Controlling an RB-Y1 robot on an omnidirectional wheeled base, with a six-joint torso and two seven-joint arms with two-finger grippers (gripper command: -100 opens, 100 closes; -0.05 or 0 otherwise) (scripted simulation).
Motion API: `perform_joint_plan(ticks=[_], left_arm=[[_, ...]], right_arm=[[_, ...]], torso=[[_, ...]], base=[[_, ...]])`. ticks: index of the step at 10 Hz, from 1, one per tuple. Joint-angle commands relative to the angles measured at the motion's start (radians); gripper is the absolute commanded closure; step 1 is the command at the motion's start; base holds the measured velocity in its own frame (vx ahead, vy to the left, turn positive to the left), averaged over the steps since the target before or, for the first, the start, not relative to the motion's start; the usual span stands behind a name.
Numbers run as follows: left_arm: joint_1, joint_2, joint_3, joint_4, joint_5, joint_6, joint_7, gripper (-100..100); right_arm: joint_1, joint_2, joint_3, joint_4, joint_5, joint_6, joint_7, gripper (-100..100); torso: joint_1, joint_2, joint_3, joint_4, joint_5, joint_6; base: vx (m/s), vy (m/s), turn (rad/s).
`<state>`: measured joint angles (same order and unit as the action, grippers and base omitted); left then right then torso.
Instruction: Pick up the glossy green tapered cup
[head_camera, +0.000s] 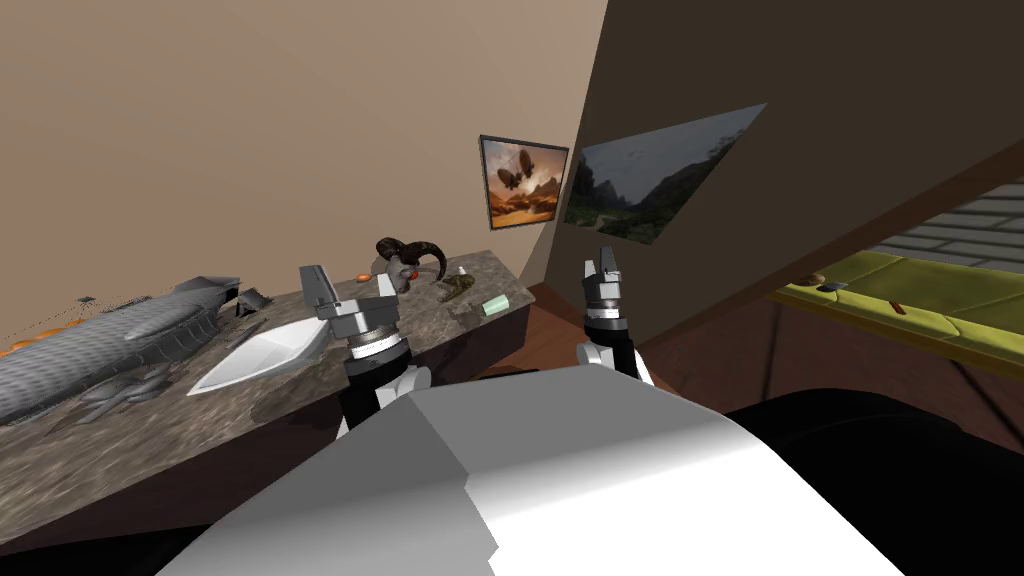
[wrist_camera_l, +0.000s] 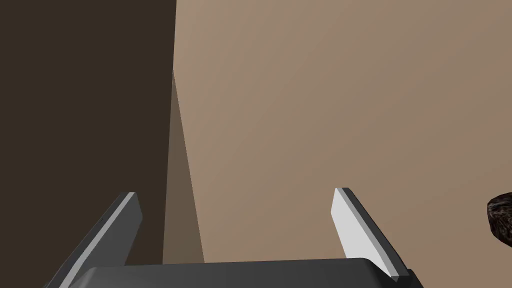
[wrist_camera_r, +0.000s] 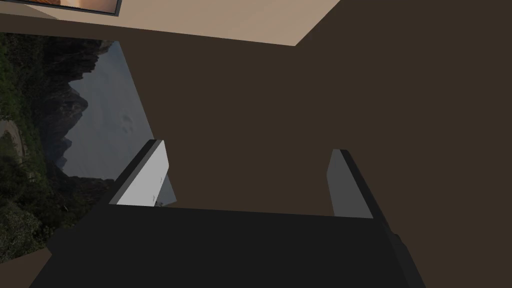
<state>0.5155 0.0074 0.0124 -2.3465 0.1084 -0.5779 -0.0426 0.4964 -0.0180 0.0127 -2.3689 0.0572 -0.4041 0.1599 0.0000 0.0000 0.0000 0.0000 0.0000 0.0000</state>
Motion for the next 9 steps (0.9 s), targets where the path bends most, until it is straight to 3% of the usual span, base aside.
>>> perform_joint_plan(ticks=[1,4,5,6,7,8,9], left_arm=[[-0.012,0.029,0.013,0.013,0.000,0.026,0.002,-100],[-0.059,0.089,0.062,0.057,0.004,0.117,0.008,-100],[-0.059,0.089,0.062,0.057,0.004,0.121,0.008,-100],[-0.080,0.106,0.086,0.075,0.007,0.155,0.010,-100],[-0.080,0.106,0.086,0.075,0.007,0.165,0.010,-100],[-0.103,0.120,0.113,0.095,0.011,0.198,0.014,-100],[-0.103,0.120,0.113,0.095,0.011,0.213,0.014,-100]], right_arm=[[0.000,0.000,0.000,0.000,0.000,0.000,0.000,0],[0.000,0.000,0.000,0.000,0.000,0.000,0.000,0],[0.000,0.000,0.000,0.000,0.000,0.000,0.000,0],[0.000,0.000,0.000,0.000,0.000,0.000,0.000,0],[0.000,0.000,0.000,0.000,0.000,0.000,0.000,0],[0.000,0.000,0.000,0.000,0.000,0.000,0.000,0],[0.000,0.000,0.000,0.000,0.000,0.000,0.000,0]], torso=[[0.000,0.000,0.000,0.000,0.000,0.000],[0.003,0.004,0.002,0.001,0.001,0.000],[0.003,0.005,0.003,0.001,0.001,0.000],[0.002,0.005,0.003,0.001,0.001,0.000],[0.002,0.004,0.002,0.001,0.001,0.000],[0.002,0.003,0.002,0.001,0.000,0.000],[0.002,0.004,0.002,0.001,0.001,0.000]], base=[[-0.023,0.012,0.038],[-0.072,0.036,0.065],[-0.063,0.030,0.028],[-0.059,0.031,0.071],[-0.045,0.023,0.031],[-0.067,0.031,0.075],[-0.063,0.021,0.036]])
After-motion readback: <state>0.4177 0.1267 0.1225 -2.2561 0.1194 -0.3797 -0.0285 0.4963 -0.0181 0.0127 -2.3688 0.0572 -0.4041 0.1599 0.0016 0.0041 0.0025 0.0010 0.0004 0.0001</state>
